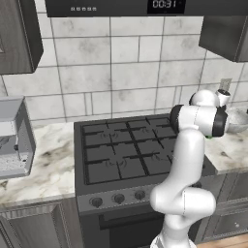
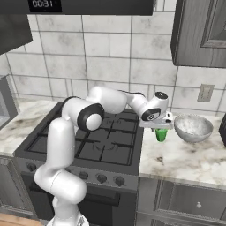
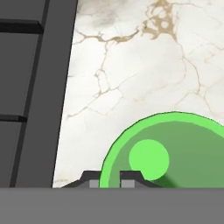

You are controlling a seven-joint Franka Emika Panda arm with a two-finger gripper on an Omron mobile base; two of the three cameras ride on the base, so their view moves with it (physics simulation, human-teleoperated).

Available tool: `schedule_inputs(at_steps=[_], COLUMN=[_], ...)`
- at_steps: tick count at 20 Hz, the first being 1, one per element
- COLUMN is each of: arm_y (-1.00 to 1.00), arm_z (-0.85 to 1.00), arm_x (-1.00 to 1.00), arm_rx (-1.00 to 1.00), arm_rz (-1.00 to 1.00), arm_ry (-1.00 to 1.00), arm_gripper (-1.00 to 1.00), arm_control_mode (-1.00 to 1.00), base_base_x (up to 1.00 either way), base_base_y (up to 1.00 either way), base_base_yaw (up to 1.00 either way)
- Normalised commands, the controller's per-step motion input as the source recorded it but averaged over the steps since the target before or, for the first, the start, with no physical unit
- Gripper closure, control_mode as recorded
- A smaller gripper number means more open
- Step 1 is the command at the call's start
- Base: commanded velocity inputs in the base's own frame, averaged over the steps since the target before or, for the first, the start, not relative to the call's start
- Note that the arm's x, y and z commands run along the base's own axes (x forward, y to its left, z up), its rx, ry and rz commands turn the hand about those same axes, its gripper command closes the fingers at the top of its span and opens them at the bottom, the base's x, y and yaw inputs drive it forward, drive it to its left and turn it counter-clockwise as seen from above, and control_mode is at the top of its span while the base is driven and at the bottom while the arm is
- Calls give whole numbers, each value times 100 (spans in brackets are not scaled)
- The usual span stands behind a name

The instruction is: Pick the cup and bowl from the counter and place them on the counter next to the sink.

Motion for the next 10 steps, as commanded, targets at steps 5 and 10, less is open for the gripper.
schedule_inputs(at_steps=[5, 10], arm_y=[38, 54], arm_z=[6, 23], arm_x=[-24, -25], arm_rx=[0, -2], arm_rz=[0, 1], arm_ry=[-1, 0], arm_gripper=[100, 100], arm_control_mode=[-100, -100], base_base_x=[0, 0], base_base_y=[0, 0], base_base_yaw=[0, 0])
